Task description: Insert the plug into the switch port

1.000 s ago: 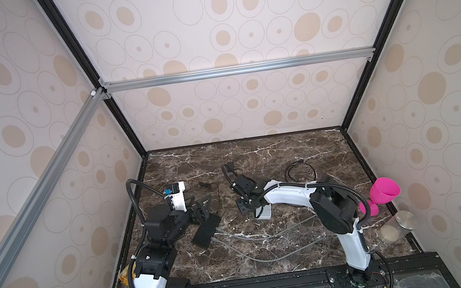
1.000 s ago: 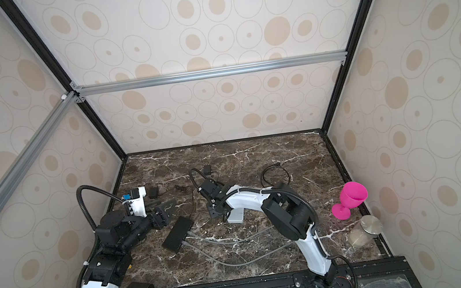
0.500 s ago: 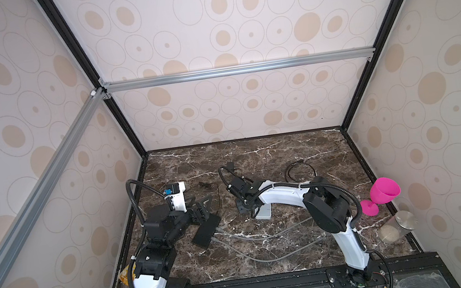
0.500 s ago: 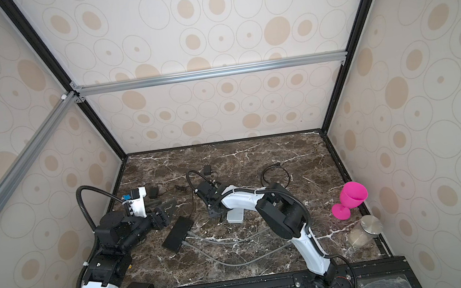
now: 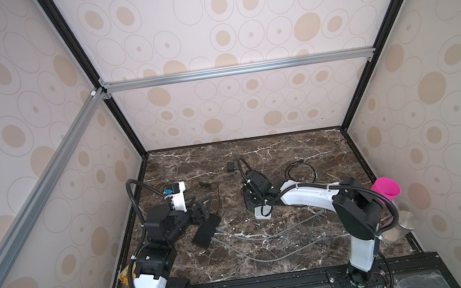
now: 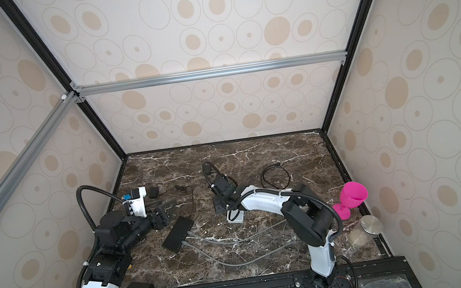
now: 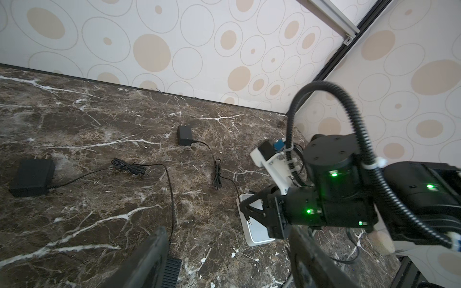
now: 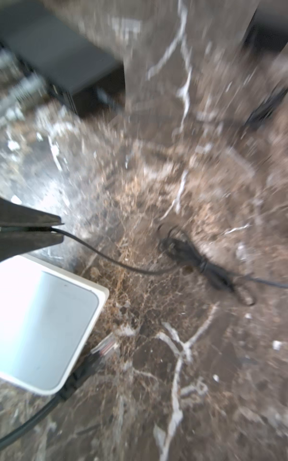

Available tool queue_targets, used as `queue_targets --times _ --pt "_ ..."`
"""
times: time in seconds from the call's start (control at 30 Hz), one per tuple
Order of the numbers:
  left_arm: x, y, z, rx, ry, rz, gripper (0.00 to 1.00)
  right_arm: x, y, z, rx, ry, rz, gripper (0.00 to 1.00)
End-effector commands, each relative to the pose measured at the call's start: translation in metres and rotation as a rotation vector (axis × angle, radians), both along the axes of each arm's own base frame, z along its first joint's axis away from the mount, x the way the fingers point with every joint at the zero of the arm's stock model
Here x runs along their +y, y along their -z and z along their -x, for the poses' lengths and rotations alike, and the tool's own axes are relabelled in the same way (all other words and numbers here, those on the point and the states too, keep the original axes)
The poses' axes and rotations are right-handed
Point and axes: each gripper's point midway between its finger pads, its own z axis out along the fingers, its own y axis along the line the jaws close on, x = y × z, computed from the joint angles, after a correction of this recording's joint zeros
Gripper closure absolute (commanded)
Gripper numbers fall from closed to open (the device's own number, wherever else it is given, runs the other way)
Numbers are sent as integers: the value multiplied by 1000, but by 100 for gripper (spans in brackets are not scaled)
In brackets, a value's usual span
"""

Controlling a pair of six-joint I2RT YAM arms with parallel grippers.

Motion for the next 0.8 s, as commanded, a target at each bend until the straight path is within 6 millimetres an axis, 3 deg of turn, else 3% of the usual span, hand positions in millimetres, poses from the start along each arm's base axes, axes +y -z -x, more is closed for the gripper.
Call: queue_targets --times 0.0,0.23,0.33,0.43,0.6,0.77 --pt "-8 -2 0 -13 34 40 25 6 -31 7 -27 -4 -137 100" --pt "-53 42 7 65 114 112 27 -24 -38 33 -61 0 -168 100" --pt "-79 62 10 95 163 85 26 -36 -33 38 -98 2 -173 100" --pt "-91 84 10 116 183 69 27 -45 -24 41 -134 -7 -161 100" --pt "-102 93 11 110 208 103 27 -50 -14 43 -186 -17 -190 100" --pt "-114 94 20 95 244 155 27 -48 -19 41 -249 -37 -242 100"
